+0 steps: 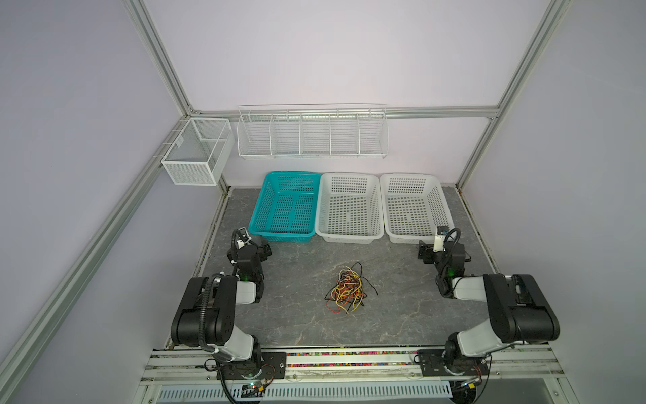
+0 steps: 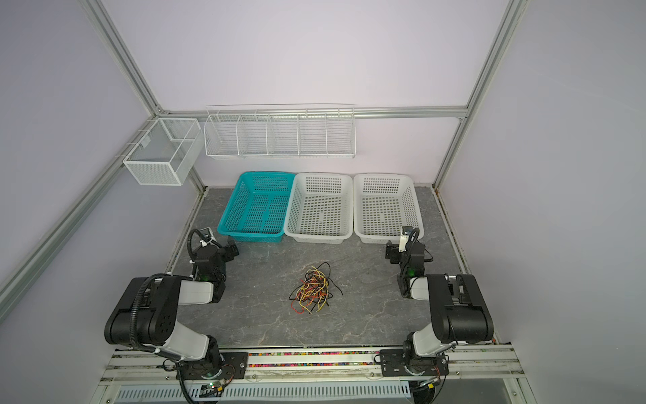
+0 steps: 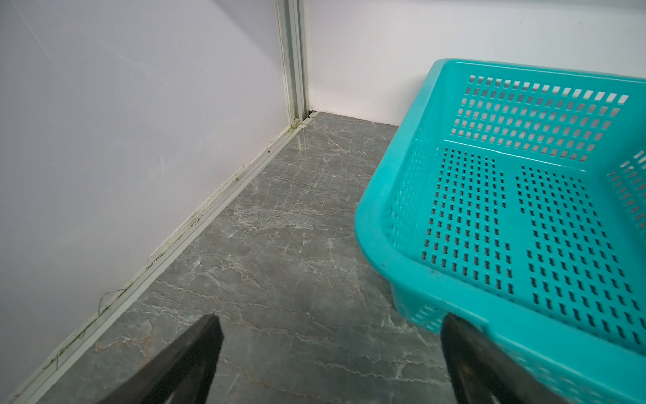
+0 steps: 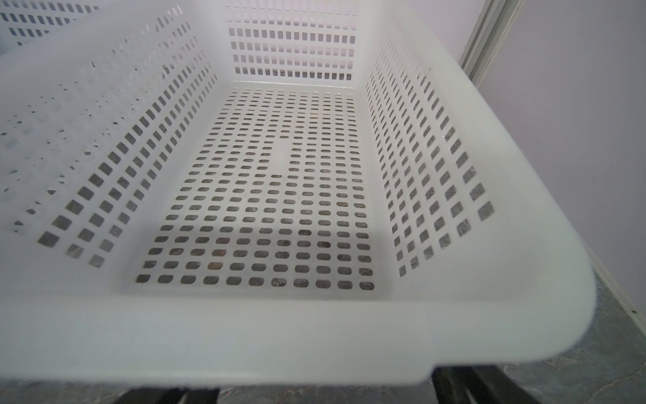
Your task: Untangle the cables
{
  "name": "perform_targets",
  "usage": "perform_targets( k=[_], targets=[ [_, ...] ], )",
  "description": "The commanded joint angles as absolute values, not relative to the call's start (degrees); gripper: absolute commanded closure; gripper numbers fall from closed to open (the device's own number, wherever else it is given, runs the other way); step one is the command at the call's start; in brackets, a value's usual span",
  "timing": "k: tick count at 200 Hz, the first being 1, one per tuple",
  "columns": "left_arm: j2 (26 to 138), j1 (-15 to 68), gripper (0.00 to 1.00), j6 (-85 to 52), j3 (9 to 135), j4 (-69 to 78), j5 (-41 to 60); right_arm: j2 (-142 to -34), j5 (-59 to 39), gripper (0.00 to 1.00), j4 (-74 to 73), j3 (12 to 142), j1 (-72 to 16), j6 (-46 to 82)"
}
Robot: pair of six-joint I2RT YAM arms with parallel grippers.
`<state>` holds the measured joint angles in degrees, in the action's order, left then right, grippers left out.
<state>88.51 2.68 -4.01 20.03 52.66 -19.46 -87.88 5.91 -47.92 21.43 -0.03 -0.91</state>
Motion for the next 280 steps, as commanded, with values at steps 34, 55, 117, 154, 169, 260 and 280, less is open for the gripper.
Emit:
perform_targets(
  k=[34, 55, 117, 154, 169, 260, 280],
  targets=[
    [88.7, 2.7, 0.01, -3.8, 21.0, 54.5, -19.0, -87.5, 5.3, 0.12, -49.0, 22.2, 0.4, -1.5],
    [88.7, 2.7, 0.01, -3.8, 21.0, 54.5, -19.1, -87.5, 5.3, 0.12, -49.0, 22.2, 0.4, -1.5],
    [83.7, 2.7, 0.01, -4.6, 17.9, 56.0, -20.8, -77.5, 6.9, 0.12, -39.6, 22.6, -0.7, -2.1],
    [72.6, 2.7, 0.01, -6.0, 18.5, 42.6, -20.4, -67.6, 8.2, 0.12, -33.5, 20.5, -2.2, -1.9],
    [66.9, 2.7, 0.01, -10.3, 19.1, 34.4, -23.8, -61.9, 9.2, 0.12, -29.2, 20.3, -3.7, -0.8],
    [44.5, 2.7, 0.01, -41.3, 36.6, -11.7, -3.4, -36.4, -6.5, 0.12, 8.7, 33.4, -6.2, 37.2],
    [41.3, 2.9, 0.01, -44.7, 33.8, -8.1, 5.7, -39.0, -13.1, 0.12, 13.1, 36.1, -10.2, 35.8]
  ],
)
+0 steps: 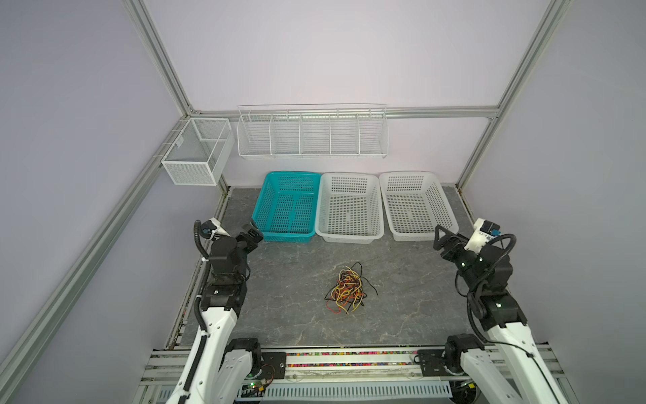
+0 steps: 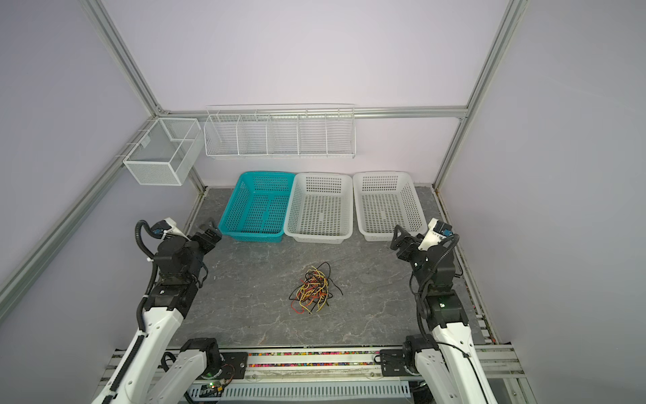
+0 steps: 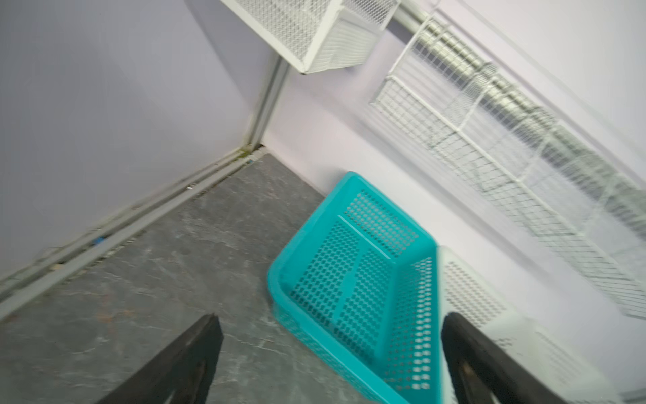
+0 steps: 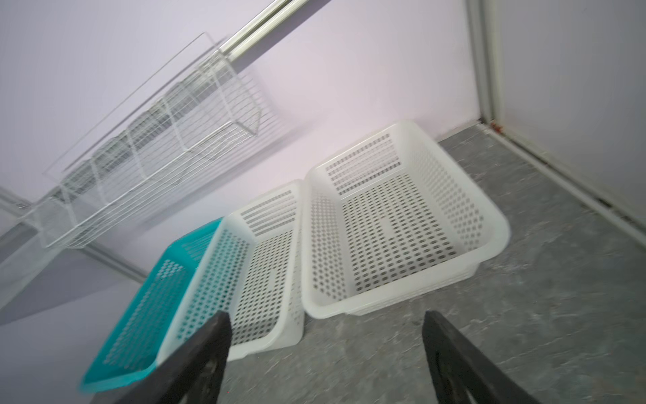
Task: Untangle the cables
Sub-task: 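Move both grippers down onto the tangled red, yellow and black wires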
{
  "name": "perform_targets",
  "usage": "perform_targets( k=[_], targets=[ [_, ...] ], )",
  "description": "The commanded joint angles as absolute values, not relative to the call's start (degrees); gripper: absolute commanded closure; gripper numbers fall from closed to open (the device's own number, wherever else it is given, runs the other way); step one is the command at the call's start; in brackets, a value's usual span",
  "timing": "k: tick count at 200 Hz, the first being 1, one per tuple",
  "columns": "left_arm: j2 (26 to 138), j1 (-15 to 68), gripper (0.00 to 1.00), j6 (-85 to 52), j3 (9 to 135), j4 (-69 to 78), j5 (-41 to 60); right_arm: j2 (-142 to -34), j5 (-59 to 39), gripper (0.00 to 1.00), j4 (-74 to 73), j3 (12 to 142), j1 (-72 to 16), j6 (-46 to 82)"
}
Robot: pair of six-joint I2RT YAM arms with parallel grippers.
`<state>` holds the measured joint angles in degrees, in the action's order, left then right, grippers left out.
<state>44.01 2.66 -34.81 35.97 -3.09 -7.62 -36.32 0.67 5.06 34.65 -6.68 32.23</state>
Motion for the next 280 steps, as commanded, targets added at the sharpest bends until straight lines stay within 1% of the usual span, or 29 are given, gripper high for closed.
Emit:
perform_targets(
  k=[1, 6, 21, 27, 38, 43, 62, 74, 82, 95, 106, 116, 125, 142, 163, 193, 198, 213, 236, 244, 264, 280],
  targets=[
    [41.3, 2.9, 0.01, -44.8, 33.7, -8.2, 5.9, -39.3, -13.4, 0.12, 13.6, 36.4, -10.5, 35.5],
    [41.1, 3.0, 0.01, -46.3, 33.4, -9.3, 6.8, -41.0, -14.9, 0.12, 16.1, 37.9, -11.3, 33.9],
    [40.6, 4.1, 0.01, -47.6, 33.3, -13.7, 8.7, -45.8, -16.1, 0.12, 23.5, 42.0, -18.7, 28.8],
    [40.2, 5.0, 0.01, -47.9, 33.2, -15.5, 8.8, -47.3, -16.0, 0.1, 24.8, 42.4, -21.5, 27.3],
    [38.7, 7.0, 0.01, -47.8, 33.0, -18.4, 9.7, -48.9, -15.4, 0.08, 25.4, 42.3, -27.5, 25.9],
    [38.0, 8.5, 0.01, -48.1, 32.5, -19.2, 9.0, -49.5, -15.4, 0.06, 24.8, 41.8, -30.2, 25.3],
    [35.0, 13.4, 0.0, -48.8, 31.4, -23.3, 5.6, -52.3, -12.0, 0.02, 24.0, 40.9, -39.9, 23.9],
    [33.0, 15.6, 0.01, -49.4, 30.9, -26.2, 3.9, -54.9, -9.7, 0.0, 23.4, 40.8, -44.1, 23.1],
    [31.7, 16.6, 0.0, -50.3, 29.8, -26.9, 4.1, -57.0, -8.3, 0.01, 22.8, 40.8, -46.2, 22.6],
    [30.1, 18.1, 0.0, -51.9, 27.8, -27.4, 4.8, -60.7, -7.3, 0.07, 20.7, 40.7, -48.3, 21.9],
    [29.2, 19.2, 0.0, -52.5, 26.9, -29.1, 4.5, -64.1, -6.6, 0.14, 19.5, 41.1, -49.2, 21.4],
    [28.6, 20.3, 0.01, -52.4, 26.6, -30.9, 3.6, -66.9, -5.1, 0.16, 18.4, 41.4, -49.8, 21.1],
    [28.2, 21.3, 0.01, -52.4, 26.1, -31.6, 3.2, -69.0, -3.8, 0.22, 17.8, 42.0, -49.8, 20.8],
    [28.6, 23.4, 0.03, -52.6, 25.2, -31.8, 2.9, -71.8, -1.2, 0.24, 15.9, 42.4, -49.8, 20.2],
    [30.1, 26.4, 0.03, -52.9, 24.6, -32.0, 1.4, -76.0, -1.0, 0.25, 13.7, 43.8, -49.8, 19.6],
    [32.0, 31.2, 0.03, -55.5, 22.2, -28.6, -0.8, -83.6, -2.9, 0.37, 10.1, 45.1, -49.8, 19.8],
    [32.4, 32.0, 0.03, -55.7, 21.9, -27.9, -1.0, -84.9, -3.2, 0.41, 9.5, 45.1, -49.8, 19.9],
    [33.8, 34.3, 0.03, -56.5, 21.5, -26.3, -1.8, -86.9, -4.8, 0.5, 7.3, 44.8, -49.9, 19.9],
    [35.0, 37.2, 0.03, -57.7, 20.1, -22.9, -1.9, -87.9, -6.2, 0.66, 3.6, 43.7, -50.2, 20.1],
    [35.1, 38.0, 0.03, -58.5, 19.2, -21.2, -1.9, -88.1, -7.7, 0.74, 1.9, 43.2, -50.4, 20.1],
    [35.6, 39.9, 0.03, -60.9, 16.7, -16.1, -1.0, -88.1, -9.5, 0.84, -0.9, 42.7, -51.9, 19.4],
    [35.9, 41.2, 0.03, -61.6, 14.9, -11.3, 0.1, -87.5, -10.4, 0.9, -2.0, 42.7, -53.8, 17.8]
  ],
)
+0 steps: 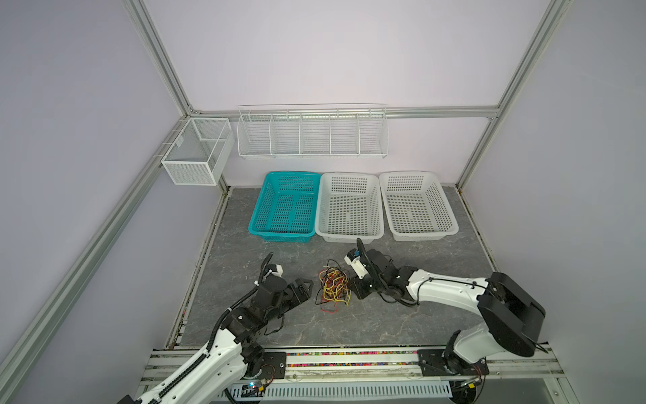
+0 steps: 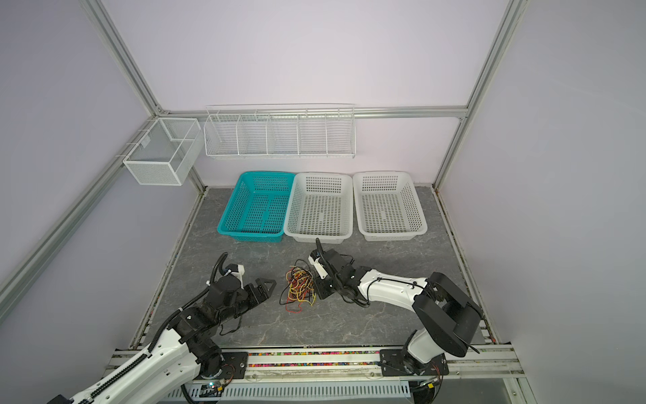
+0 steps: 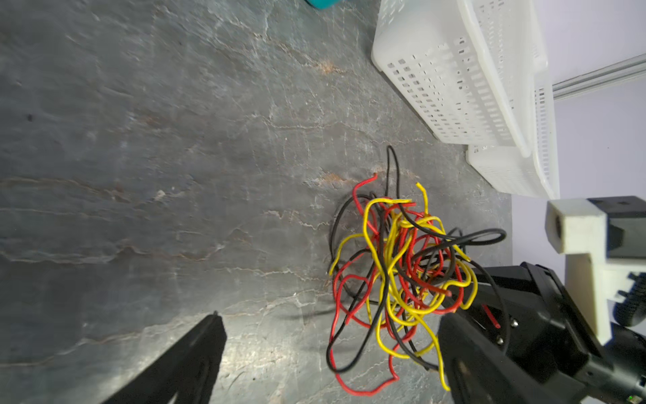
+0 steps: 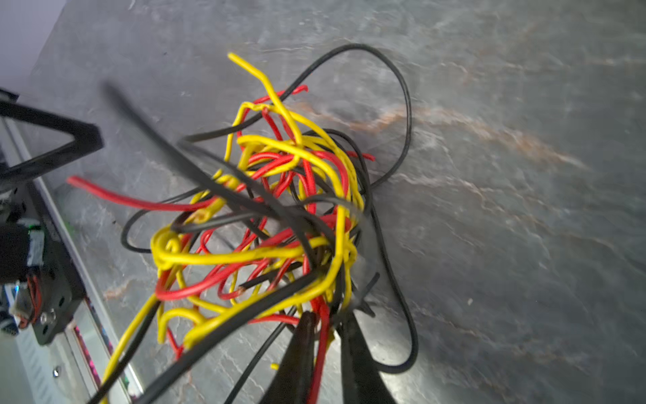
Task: Untangle the cables
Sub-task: 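Move both grippers down onto the tangled red, yellow and black wires, then close both grippers on the wire bundle from opposite sides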
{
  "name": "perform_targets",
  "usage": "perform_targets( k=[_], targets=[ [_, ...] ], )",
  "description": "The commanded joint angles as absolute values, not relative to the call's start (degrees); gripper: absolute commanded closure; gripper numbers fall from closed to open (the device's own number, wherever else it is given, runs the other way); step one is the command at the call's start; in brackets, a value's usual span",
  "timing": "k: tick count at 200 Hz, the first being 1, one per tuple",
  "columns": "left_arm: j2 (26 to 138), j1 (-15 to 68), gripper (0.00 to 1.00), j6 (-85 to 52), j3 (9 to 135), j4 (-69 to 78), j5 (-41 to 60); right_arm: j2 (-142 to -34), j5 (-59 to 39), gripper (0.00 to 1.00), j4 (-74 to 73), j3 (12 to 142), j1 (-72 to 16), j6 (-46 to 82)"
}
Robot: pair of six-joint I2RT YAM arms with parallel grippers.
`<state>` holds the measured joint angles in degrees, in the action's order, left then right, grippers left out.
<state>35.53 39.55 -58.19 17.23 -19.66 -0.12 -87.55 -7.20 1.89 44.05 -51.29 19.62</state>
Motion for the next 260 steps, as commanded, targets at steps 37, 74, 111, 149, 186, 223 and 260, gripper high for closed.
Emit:
perform_targets(
  k=[37, 74, 111, 149, 186, 223, 260],
  targets=[
    [36.2, 44.6, 0.03, -65.5, 12.4, -1.5, 1.6, -86.1, -11.7, 0.93, -5.5, 41.4, -56.4, 17.5],
    [38.3, 47.0, 0.04, -66.6, 9.3, 4.9, 3.0, -84.5, -14.0, 0.93, -10.4, 39.2, -56.4, 19.7],
    [41.0, 48.8, 0.1, -66.2, 9.3, 8.6, 4.0, -83.7, -12.3, 0.93, -11.4, 38.6, -56.4, 21.2],
    [42.8, 49.5, 0.17, -65.5, 9.3, 8.4, 4.2, -80.9, -6.8, 0.93, -9.2, 38.3, -56.5, 22.0],
    [42.7, 49.9, 0.27, -65.4, 8.5, 8.7, 4.5, -78.4, -5.9, 0.93, -7.7, 38.0, -56.5, 22.1],
    [39.7, 49.9, 0.13, -64.6, 9.3, 4.7, 3.9, -75.9, -1.9, 0.93, -3.8, 38.6, -56.5, 21.8],
    [36.6, 50.0, 0.04, -65.2, 8.5, 3.0, 3.8, -75.0, -0.6, 0.93, -1.7, 38.9, -56.6, 22.2]
  ],
)
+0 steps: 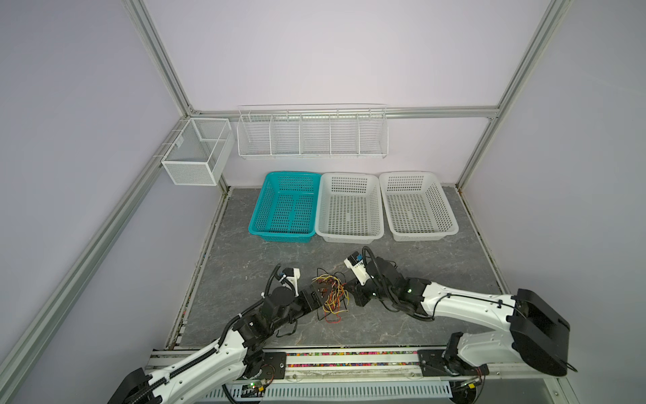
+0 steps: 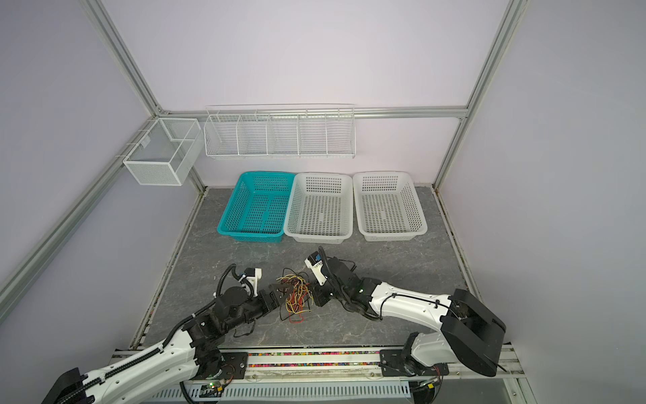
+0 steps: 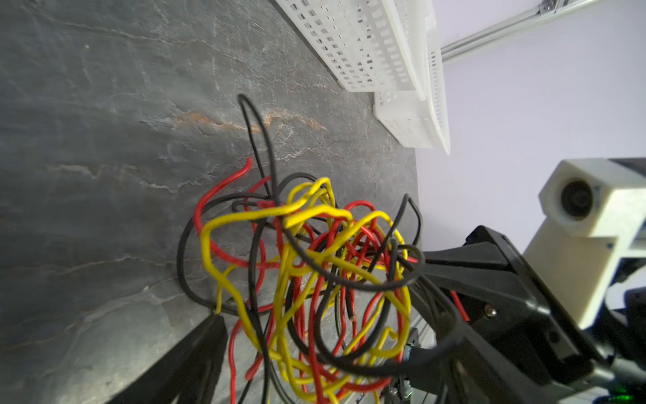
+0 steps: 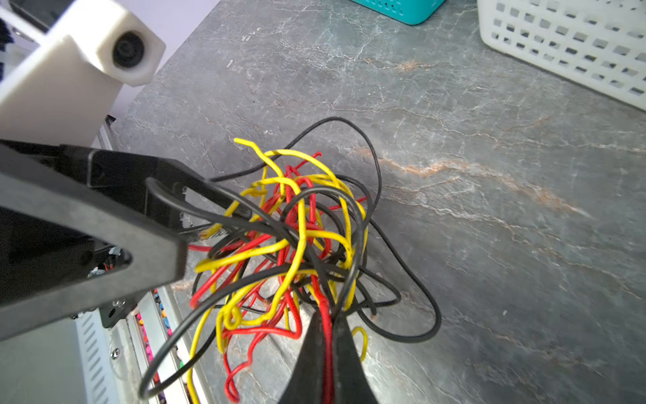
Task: Untangle the cables
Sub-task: 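Close both grippers on the wire bundle from opposite sides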
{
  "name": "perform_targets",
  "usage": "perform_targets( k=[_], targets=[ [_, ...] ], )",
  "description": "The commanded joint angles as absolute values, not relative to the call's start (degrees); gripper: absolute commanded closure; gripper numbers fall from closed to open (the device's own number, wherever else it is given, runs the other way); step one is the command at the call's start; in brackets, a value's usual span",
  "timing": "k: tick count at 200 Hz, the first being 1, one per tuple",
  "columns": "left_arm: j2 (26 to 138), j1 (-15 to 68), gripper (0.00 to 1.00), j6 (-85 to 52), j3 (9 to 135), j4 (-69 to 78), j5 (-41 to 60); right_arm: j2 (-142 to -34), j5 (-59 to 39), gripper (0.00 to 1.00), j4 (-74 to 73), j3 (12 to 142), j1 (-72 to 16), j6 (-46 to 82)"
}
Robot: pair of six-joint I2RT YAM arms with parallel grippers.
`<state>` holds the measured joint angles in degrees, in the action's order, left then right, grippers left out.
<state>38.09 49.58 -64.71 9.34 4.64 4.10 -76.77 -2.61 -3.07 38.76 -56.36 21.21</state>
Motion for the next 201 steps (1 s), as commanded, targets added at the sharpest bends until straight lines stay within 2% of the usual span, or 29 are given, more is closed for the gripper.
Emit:
perform_targets(
  k=[1, 31, 73, 133, 153, 179, 201],
  targets=[
    [36.5, 50.0, 0.05, -65.3, 8.4, 3.1, 3.8, -75.0, -0.6, 0.93, -1.7, 38.9, -56.5, 22.3],
    [37.4, 50.2, 0.07, -67.5, 5.0, 8.0, 5.2, -75.5, -2.1, 0.93, -1.7, 39.7, -56.5, 23.1],
    [38.6, 50.6, 0.25, -66.4, 5.1, 10.7, 7.4, -75.9, -4.0, 0.93, -2.0, 40.4, -56.5, 24.2],
    [42.7, 51.3, 0.26, -65.5, 5.5, 13.3, 7.6, -77.4, -9.1, 0.93, -4.6, 40.7, -57.0, 25.6],
    [42.9, 51.6, 0.3, -65.7, 5.2, 14.7, 7.2, -78.3, -10.0, 0.93, -4.7, 40.9, -57.8, 25.6],
    [42.9, 51.9, 0.43, -65.6, 5.4, 15.4, 6.7, -78.7, -10.1, 0.93, -4.8, 40.9, -58.8, 25.4],
    [42.9, 52.0, 0.6, -65.1, 5.8, 14.8, 6.6, -78.2, -9.6, 0.93, -4.2, 40.6, -59.1, 25.0]
  ],
)
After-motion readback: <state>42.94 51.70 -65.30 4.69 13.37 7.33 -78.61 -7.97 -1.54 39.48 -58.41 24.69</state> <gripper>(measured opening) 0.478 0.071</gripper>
